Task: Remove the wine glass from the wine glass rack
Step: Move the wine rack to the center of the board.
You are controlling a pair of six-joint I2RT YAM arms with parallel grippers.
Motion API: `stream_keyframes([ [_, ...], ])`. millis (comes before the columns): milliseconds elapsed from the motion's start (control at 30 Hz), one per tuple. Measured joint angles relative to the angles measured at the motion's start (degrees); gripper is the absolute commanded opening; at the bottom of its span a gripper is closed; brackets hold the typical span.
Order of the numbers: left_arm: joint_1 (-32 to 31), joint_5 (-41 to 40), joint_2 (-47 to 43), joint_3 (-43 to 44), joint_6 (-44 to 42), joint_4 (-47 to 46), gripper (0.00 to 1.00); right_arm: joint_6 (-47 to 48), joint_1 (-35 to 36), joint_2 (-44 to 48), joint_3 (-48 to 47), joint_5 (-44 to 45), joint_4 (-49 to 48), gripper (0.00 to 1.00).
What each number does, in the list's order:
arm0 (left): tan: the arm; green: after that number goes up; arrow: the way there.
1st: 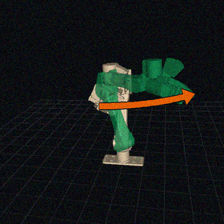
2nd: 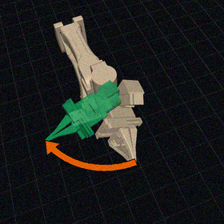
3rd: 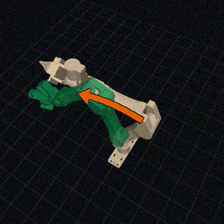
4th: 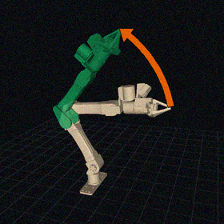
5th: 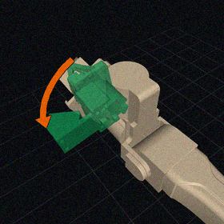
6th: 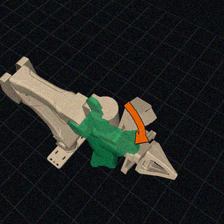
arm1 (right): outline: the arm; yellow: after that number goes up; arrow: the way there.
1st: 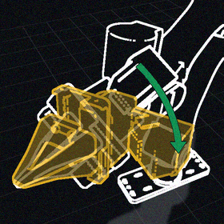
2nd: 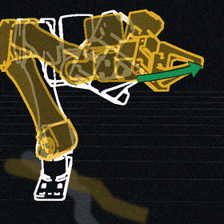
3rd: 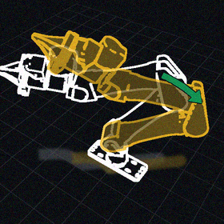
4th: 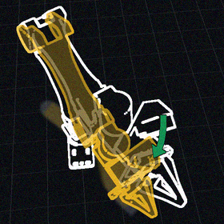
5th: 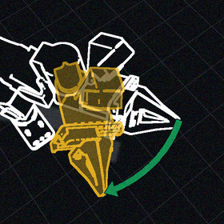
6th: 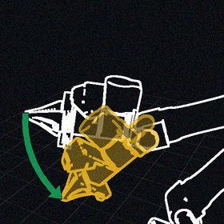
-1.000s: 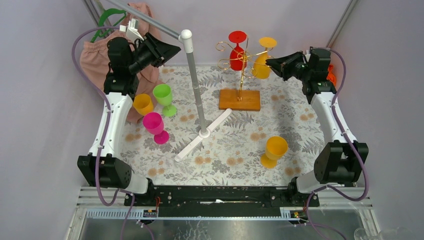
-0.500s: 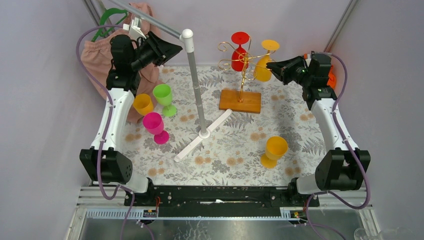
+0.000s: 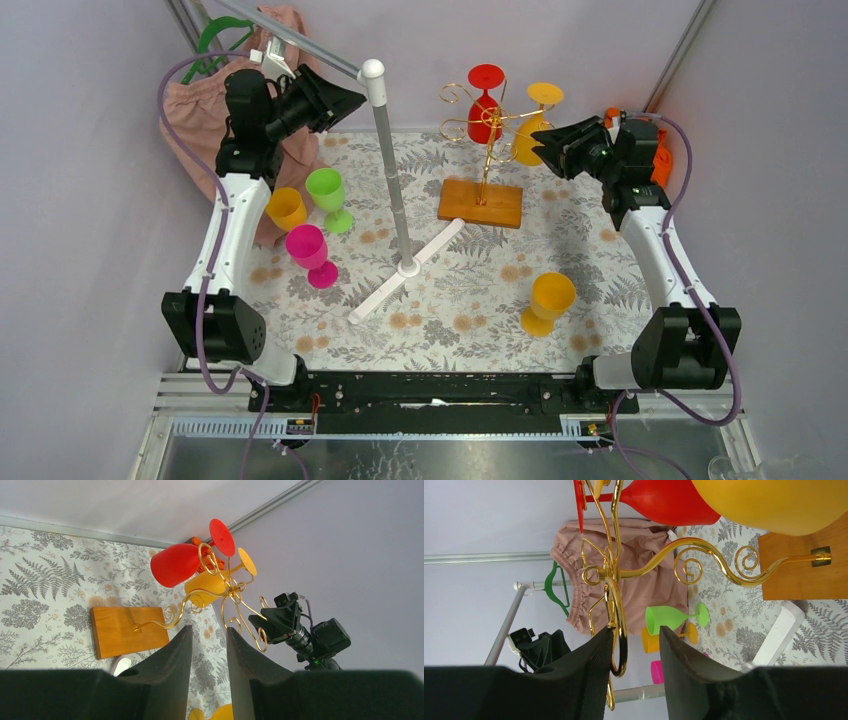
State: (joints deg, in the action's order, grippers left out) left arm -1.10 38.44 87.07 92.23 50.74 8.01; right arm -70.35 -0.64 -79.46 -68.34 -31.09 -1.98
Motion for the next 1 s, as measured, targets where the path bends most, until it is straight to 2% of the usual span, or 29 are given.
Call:
stream_keyframes([
  [67,0.0,0.0,0.2,0.0,0.0,0.0,0.38,0.5,0.0,0.5,0.4,0.1,0.3,0.50],
  [367,0.0,0.2,1.1,-0.1,0.0,0.3,0.37,4.4,0.0,3.7,-0.5,0.7,5.3,0.51],
  [700,0.0,0.2,3.0,-0.1,0.0,0.3,0.36,14.3,0.0,8.9,-12.9,7.0,13.6,0.53],
  [867,0.0,0.4,3.3,-1.0,0.0,0.4,0.36,18.9,0.0,5.8,-18.9,10.6,15.5,0.53],
  [1000,0.0,0.5,3.3,-1.2,-0.1,0.7,0.37,22.6,-0.3,-1.5,-25.8,13.9,16.8,0.52],
])
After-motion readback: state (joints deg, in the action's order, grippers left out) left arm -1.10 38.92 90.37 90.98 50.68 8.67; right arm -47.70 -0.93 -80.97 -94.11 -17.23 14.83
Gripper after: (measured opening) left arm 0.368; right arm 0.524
